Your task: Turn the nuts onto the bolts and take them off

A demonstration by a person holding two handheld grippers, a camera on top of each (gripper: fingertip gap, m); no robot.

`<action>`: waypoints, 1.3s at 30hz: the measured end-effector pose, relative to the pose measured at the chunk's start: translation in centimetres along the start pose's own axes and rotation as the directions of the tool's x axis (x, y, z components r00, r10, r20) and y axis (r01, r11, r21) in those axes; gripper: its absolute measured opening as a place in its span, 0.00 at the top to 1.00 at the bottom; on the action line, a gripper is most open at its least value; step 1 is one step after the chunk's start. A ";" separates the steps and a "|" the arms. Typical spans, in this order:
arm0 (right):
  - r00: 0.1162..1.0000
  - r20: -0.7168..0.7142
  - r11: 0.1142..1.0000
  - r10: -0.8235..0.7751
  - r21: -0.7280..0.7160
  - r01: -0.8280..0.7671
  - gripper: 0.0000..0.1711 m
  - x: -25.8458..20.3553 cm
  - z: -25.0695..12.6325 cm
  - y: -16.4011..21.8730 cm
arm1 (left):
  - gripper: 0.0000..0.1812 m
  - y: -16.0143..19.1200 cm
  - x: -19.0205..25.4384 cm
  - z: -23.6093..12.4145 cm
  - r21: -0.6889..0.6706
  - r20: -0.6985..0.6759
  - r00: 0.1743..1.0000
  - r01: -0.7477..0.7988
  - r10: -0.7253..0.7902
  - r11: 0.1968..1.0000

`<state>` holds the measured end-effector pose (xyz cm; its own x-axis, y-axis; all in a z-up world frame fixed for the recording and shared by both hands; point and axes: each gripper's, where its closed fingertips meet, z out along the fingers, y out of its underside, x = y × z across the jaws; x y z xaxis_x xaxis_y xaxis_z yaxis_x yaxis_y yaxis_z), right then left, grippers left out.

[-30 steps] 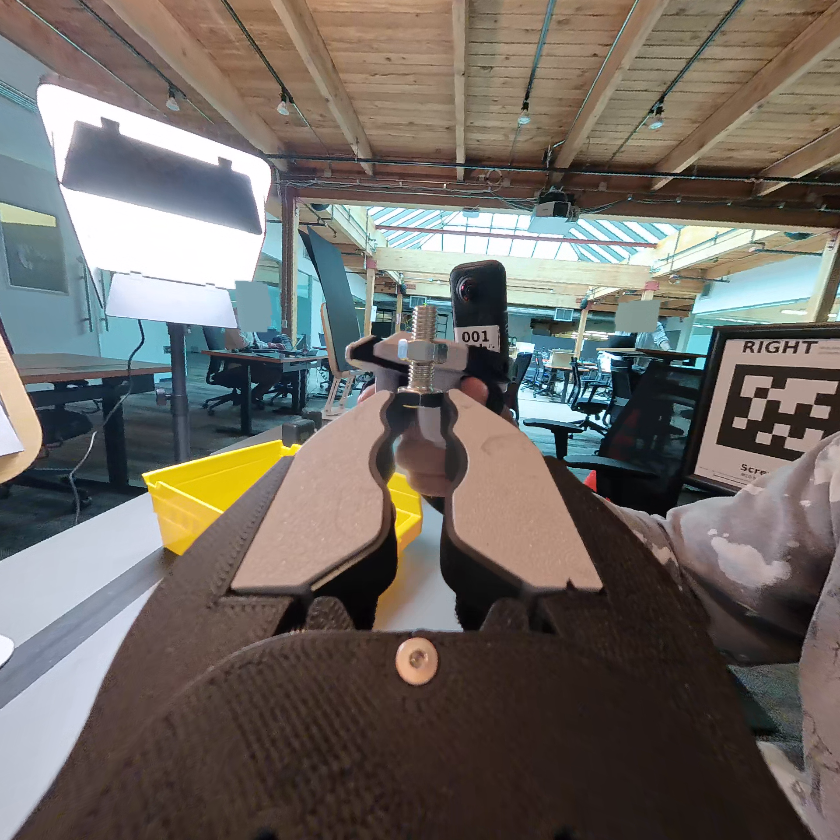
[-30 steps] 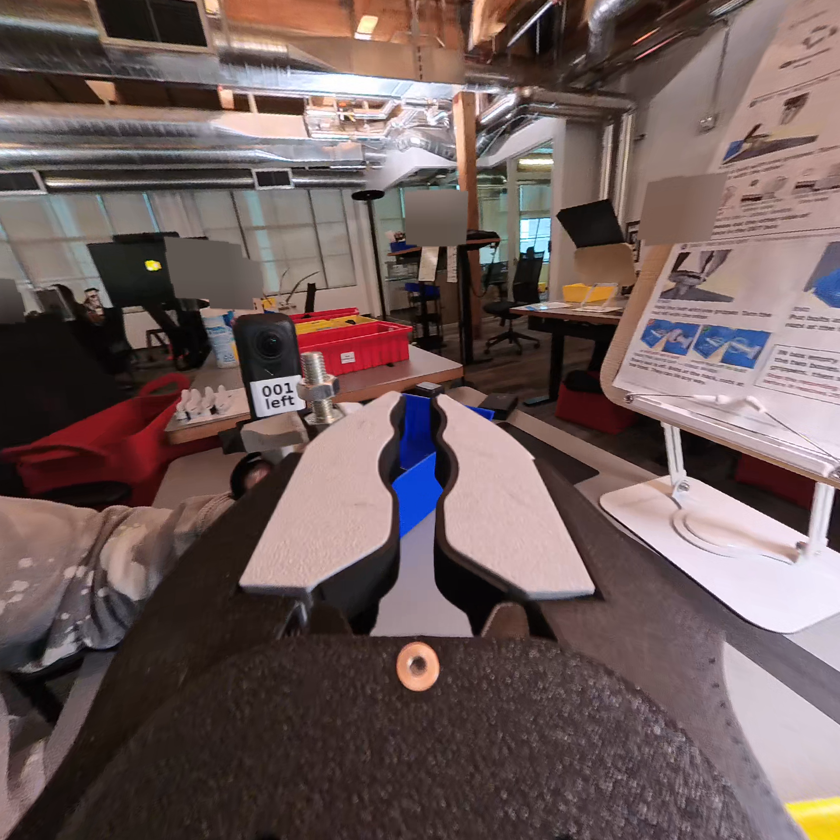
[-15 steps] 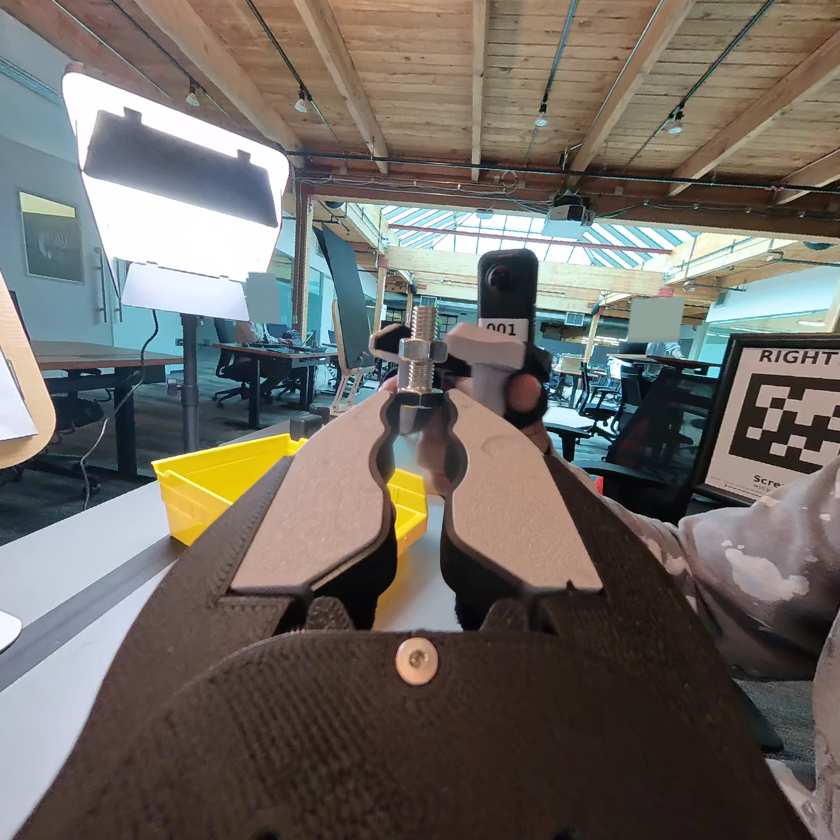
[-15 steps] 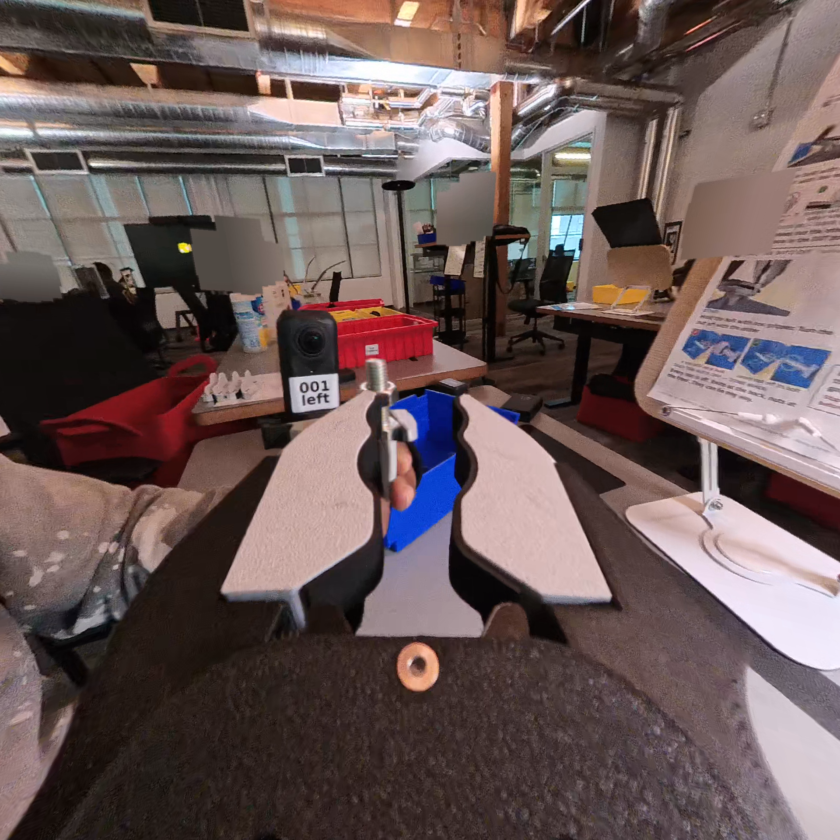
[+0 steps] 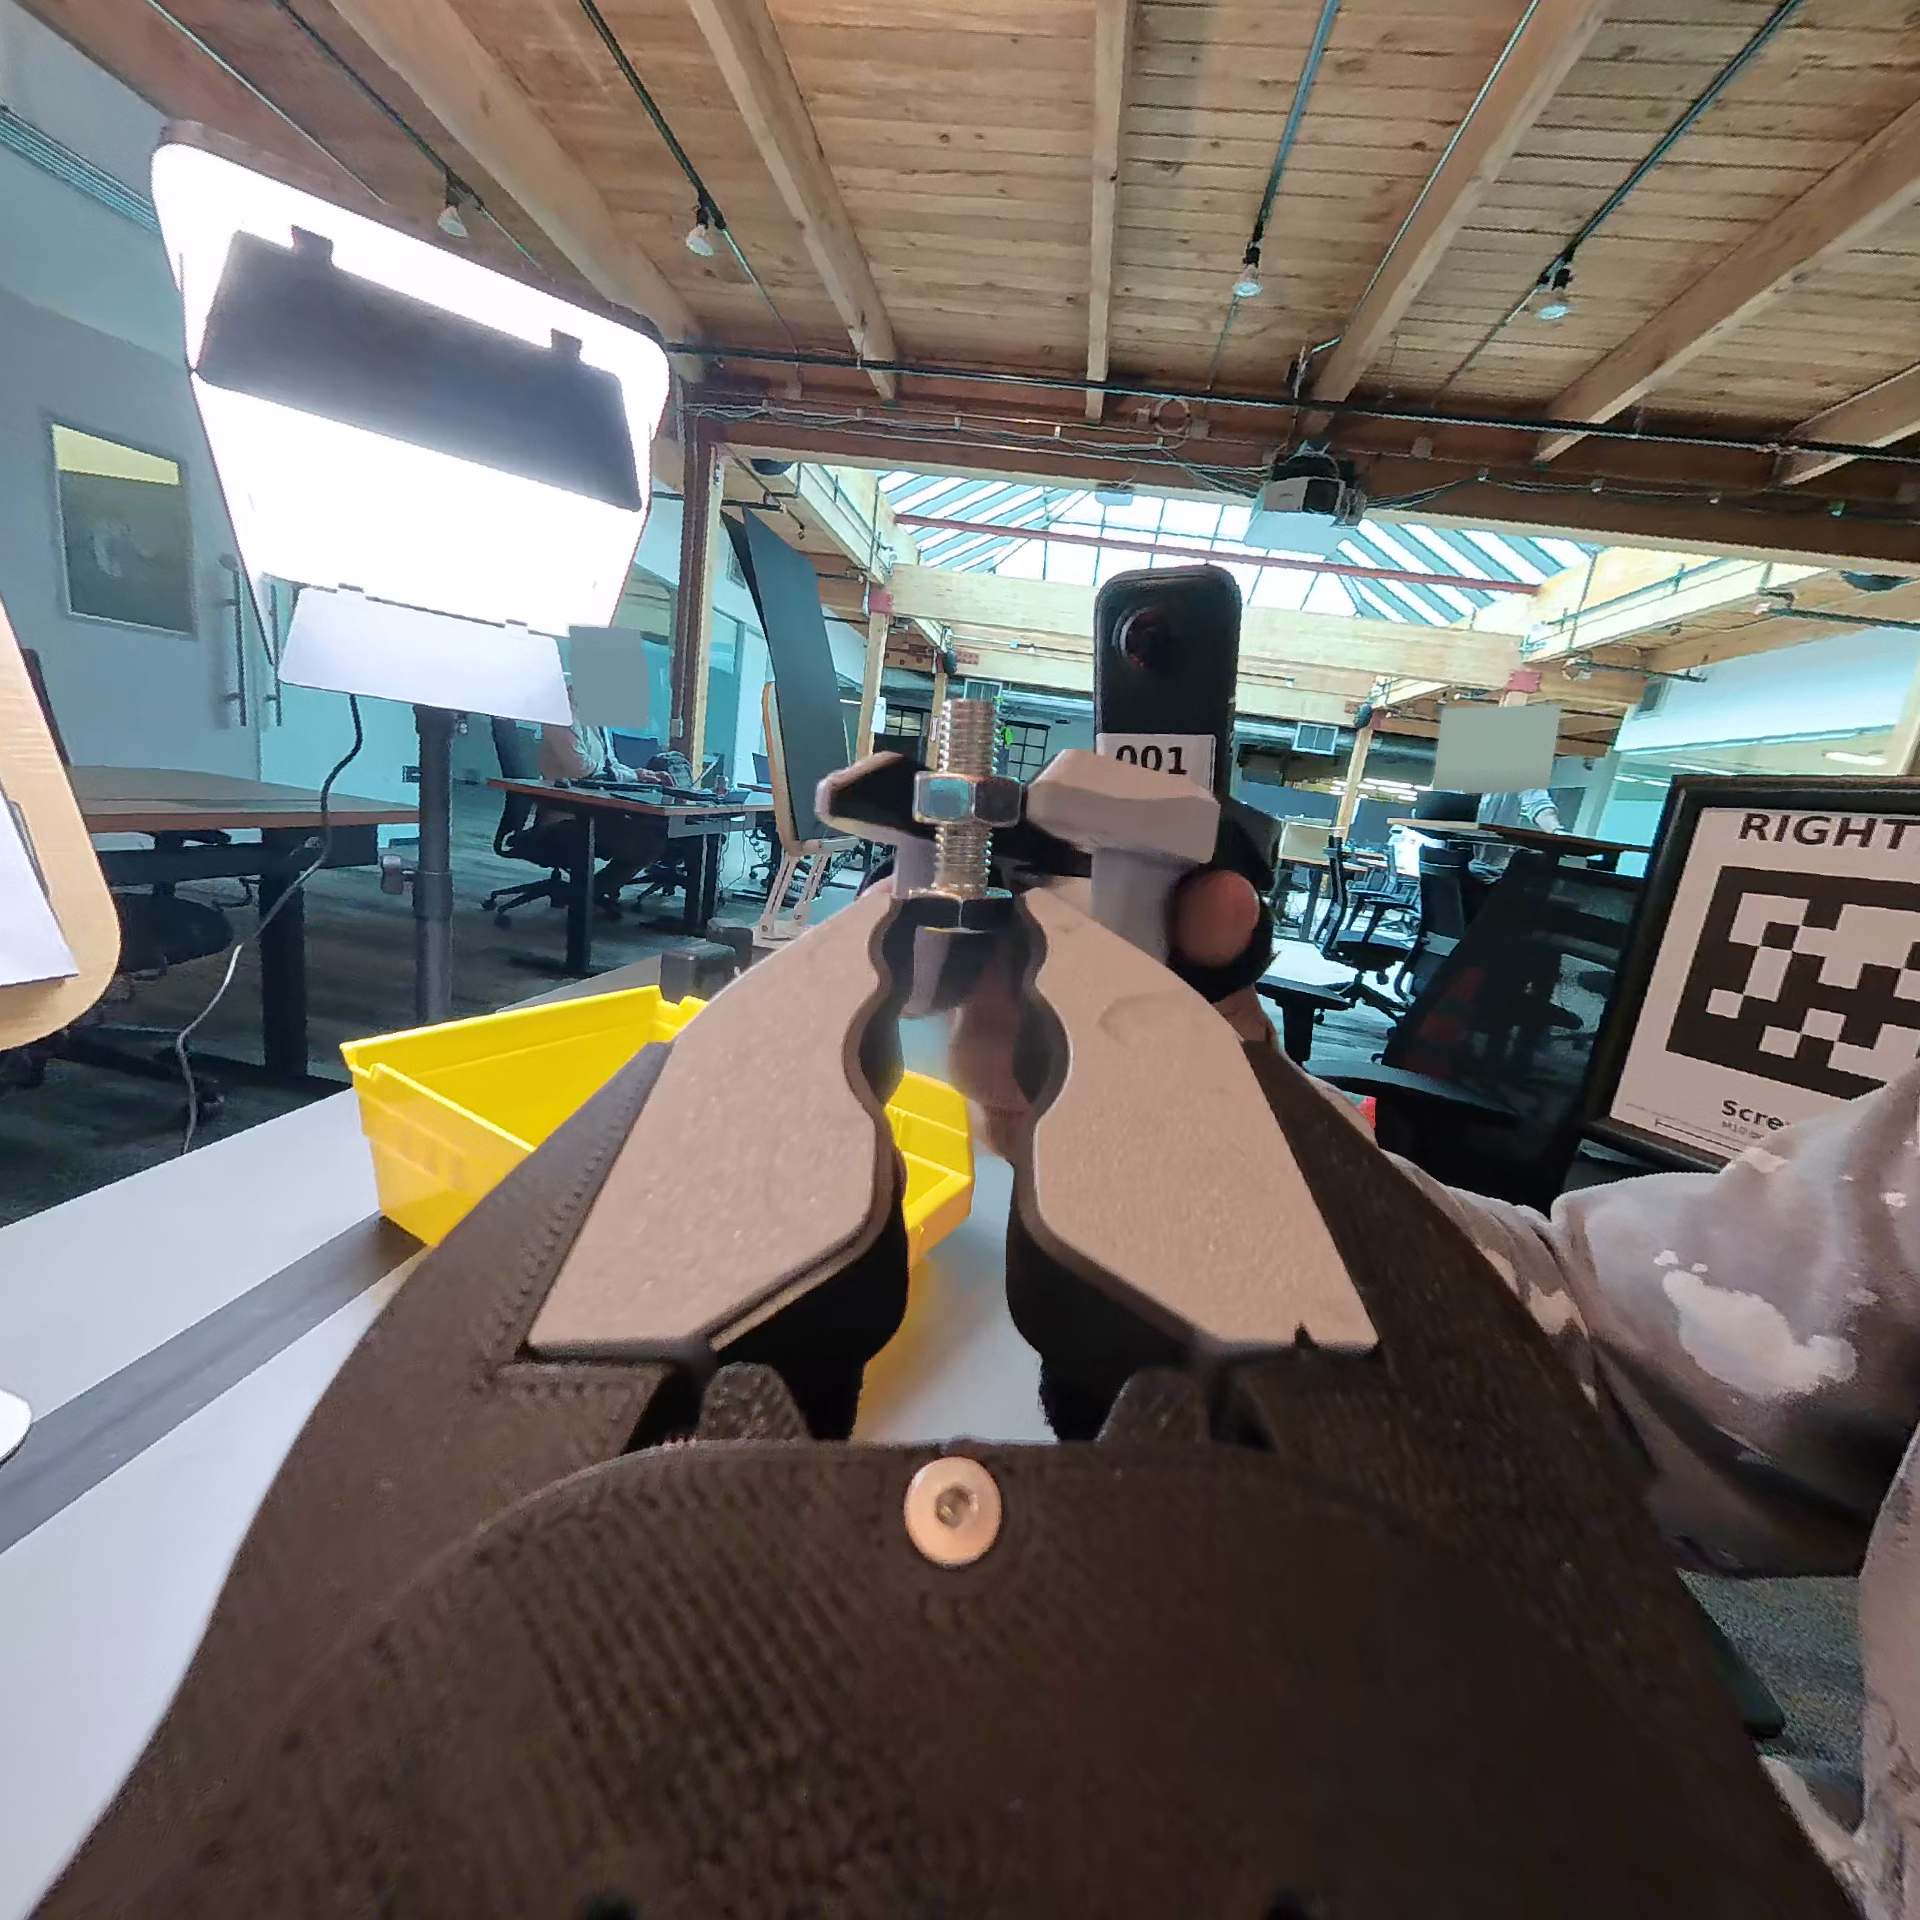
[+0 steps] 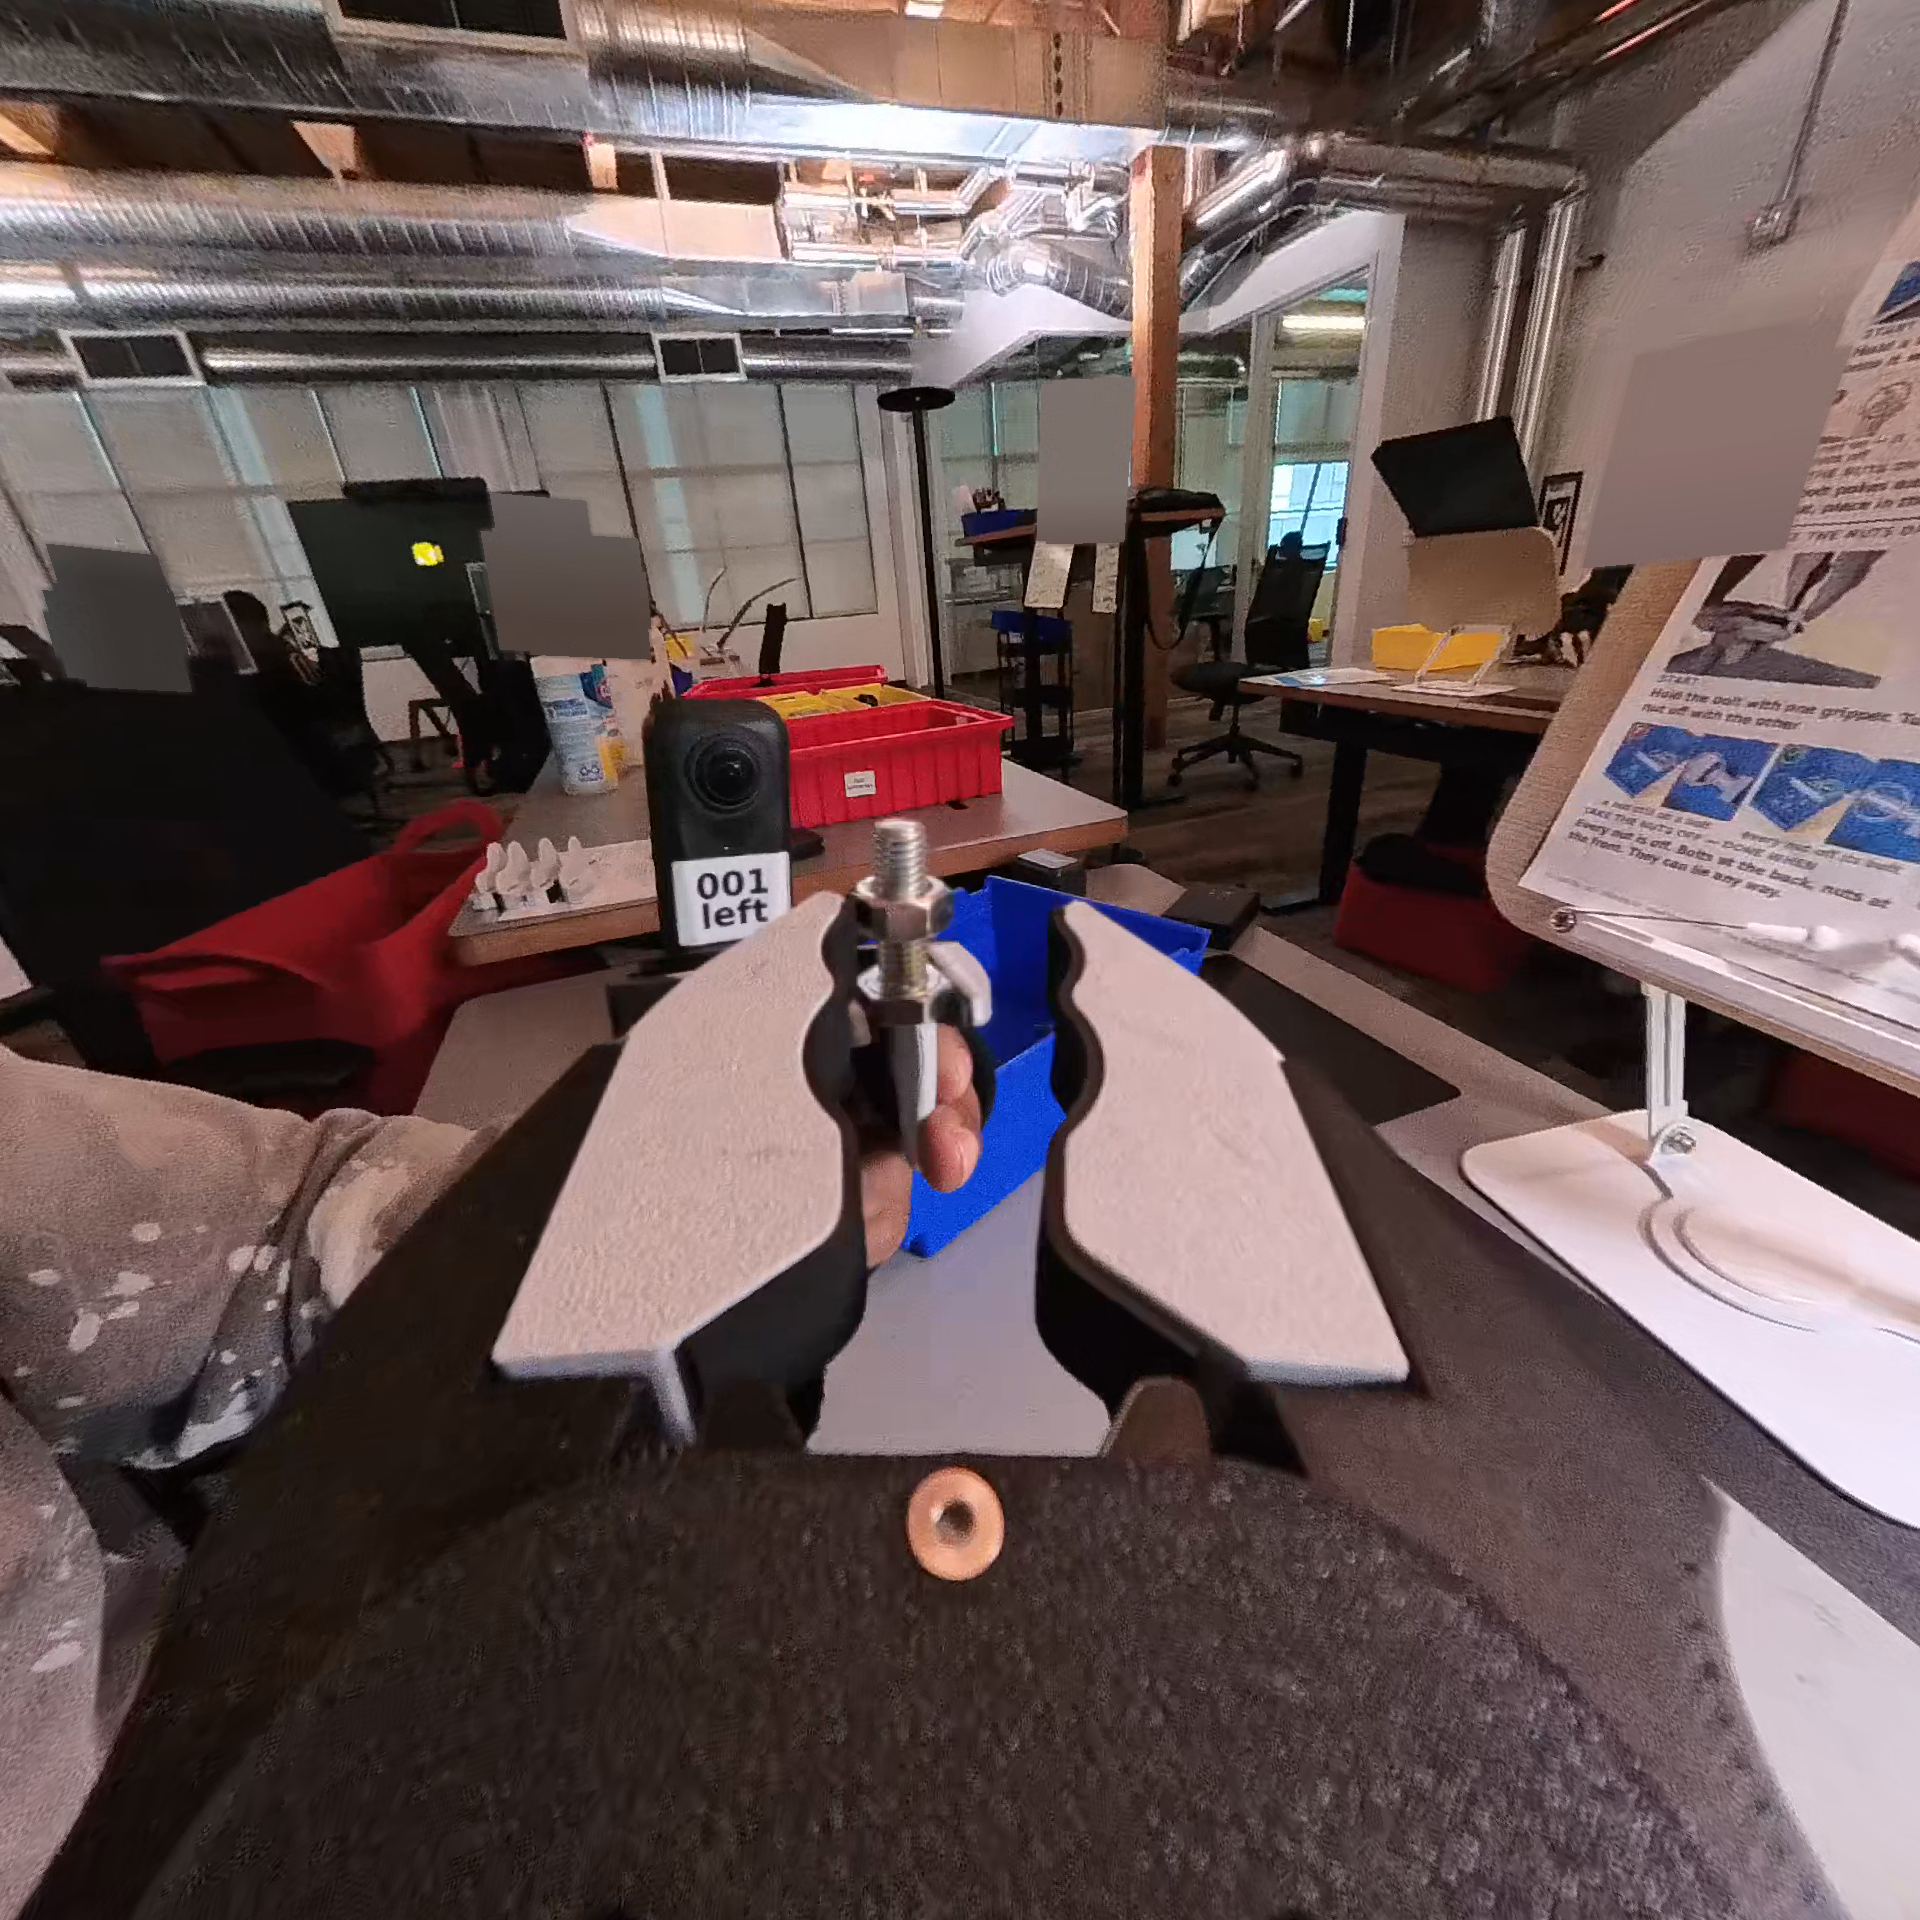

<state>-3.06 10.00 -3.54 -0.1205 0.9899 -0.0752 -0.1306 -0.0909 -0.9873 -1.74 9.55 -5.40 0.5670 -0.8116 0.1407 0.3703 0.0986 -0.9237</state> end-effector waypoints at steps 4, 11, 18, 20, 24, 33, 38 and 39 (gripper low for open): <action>0.991 -0.127 0.997 0.033 0.067 -0.025 0.97 3.1 -1.5 -0.8 | 0.90 -0.6 0.1 -0.3 0.016 -0.018 1.000 0.014 -0.013 1.000; 1.000 0.007 1.000 -0.010 0.000 0.010 0.78 -0.3 0.0 -0.1 | 0.90 0.0 -0.1 0.0 0.001 0.001 1.000 0.007 -0.007 1.000; 0.995 -0.100 0.997 0.028 0.071 -0.021 0.90 2.6 -1.6 -1.2 | 0.90 -0.7 -0.1 -0.3 0.015 -0.002 1.000 0.000 0.000 1.000; 0.999 -0.051 0.999 0.007 0.052 -0.005 0.83 1.3 -1.1 -1.1 | 0.90 -0.5 0.0 -0.2 0.011 -0.005 1.000 0.006 -0.006 1.000; 1.000 0.011 1.000 0.002 0.027 -0.002 0.78 -0.3 0.0 -0.4 | 0.90 0.0 0.0 0.0 0.001 -0.005 1.000 0.010 -0.010 1.000; 0.999 -0.037 0.997 0.017 0.076 -0.014 0.84 1.4 -1.3 -1.3 | 0.90 -0.3 0.0 -0.1 0.003 0.001 1.000 0.007 -0.007 1.000; 1.000 0.000 0.999 -0.002 0.039 0.002 0.80 0.1 -0.2 -0.5 | 0.90 0.0 0.0 0.0 -0.008 0.007 1.000 0.007 -0.007 1.000; 1.000 -0.027 0.999 0.013 0.047 -0.012 0.84 0.8 -0.4 -0.5 | 0.90 -0.1 -0.1 -0.1 0.000 0.005 1.000 0.007 -0.007 1.000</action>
<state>-2.65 10.90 -3.12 -0.0954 0.9912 -0.0916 -0.1751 -0.1073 -0.9787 -1.90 9.55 -5.30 0.5680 -0.8095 0.1486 0.3739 0.0929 -0.9228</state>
